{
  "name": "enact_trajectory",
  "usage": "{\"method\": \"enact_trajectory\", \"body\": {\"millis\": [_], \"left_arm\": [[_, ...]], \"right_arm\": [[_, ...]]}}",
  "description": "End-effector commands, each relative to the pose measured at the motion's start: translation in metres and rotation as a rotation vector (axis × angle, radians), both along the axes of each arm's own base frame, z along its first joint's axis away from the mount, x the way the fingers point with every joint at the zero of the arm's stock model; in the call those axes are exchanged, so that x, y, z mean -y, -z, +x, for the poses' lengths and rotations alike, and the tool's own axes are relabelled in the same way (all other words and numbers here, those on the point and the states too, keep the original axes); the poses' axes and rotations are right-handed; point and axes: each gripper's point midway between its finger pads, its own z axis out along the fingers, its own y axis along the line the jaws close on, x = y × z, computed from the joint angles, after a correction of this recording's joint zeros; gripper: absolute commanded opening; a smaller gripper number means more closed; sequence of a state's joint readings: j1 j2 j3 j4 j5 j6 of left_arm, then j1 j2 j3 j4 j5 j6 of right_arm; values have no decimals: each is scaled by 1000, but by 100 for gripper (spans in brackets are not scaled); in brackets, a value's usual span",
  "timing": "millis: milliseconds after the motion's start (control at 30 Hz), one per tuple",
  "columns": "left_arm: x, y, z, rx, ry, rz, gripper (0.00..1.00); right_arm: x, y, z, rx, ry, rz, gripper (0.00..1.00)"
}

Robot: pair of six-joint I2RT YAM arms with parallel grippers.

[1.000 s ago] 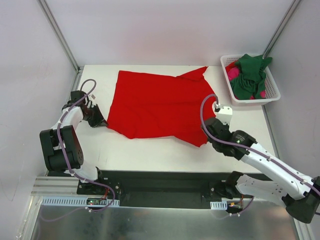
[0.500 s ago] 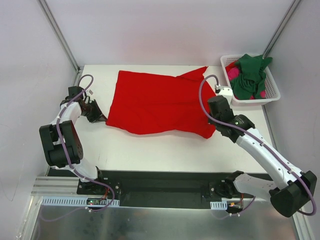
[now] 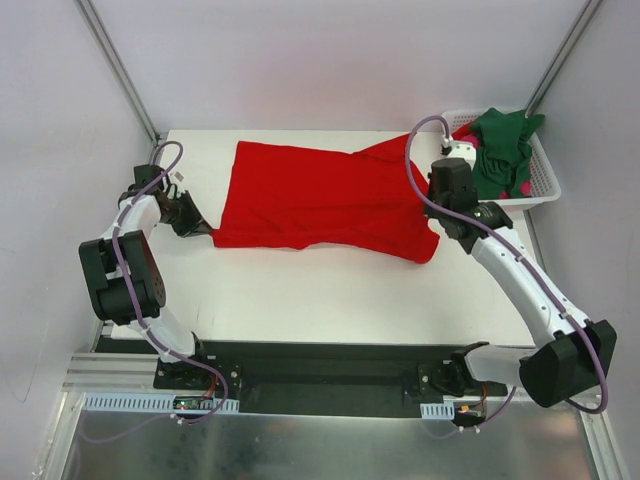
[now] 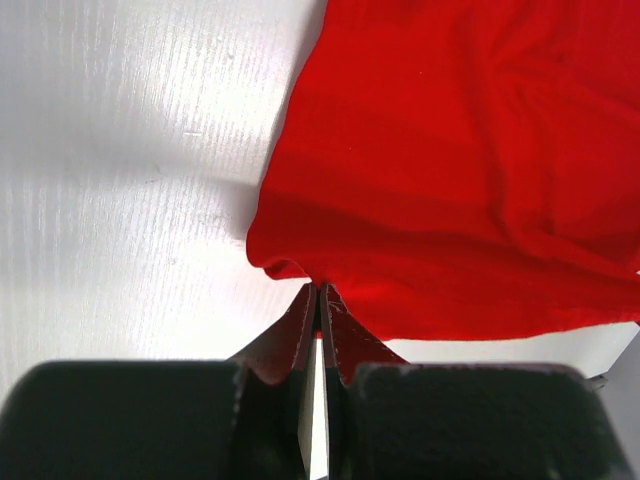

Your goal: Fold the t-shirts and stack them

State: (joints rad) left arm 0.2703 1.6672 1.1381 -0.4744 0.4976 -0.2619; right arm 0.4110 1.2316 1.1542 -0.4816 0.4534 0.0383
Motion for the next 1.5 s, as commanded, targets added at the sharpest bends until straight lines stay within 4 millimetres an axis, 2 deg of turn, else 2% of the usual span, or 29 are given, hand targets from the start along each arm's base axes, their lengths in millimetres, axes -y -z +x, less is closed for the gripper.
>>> {"method": "enact_trajectory", "body": {"millis": [0, 300, 433, 900, 1167, 1467], "left_arm": [[-4, -9, 14, 32, -9, -18, 0], [-8, -22, 43, 85, -6, -26, 0], [-10, -26, 57, 99, -8, -42, 0], [-12, -18, 90, 101, 7, -70, 0], [-5, -7, 103, 92, 27, -79, 0], [13, -1, 127, 100, 67, -89, 0]], "right_arm": [[-10, -35, 35, 101, -32, 57, 1], [-15, -40, 74, 113, -75, 61, 1], [-14, -34, 87, 94, -75, 66, 1], [-13, -28, 123, 81, -73, 78, 1], [-12, -21, 138, 65, -72, 81, 1], [-8, -9, 147, 44, -66, 86, 1]]}}
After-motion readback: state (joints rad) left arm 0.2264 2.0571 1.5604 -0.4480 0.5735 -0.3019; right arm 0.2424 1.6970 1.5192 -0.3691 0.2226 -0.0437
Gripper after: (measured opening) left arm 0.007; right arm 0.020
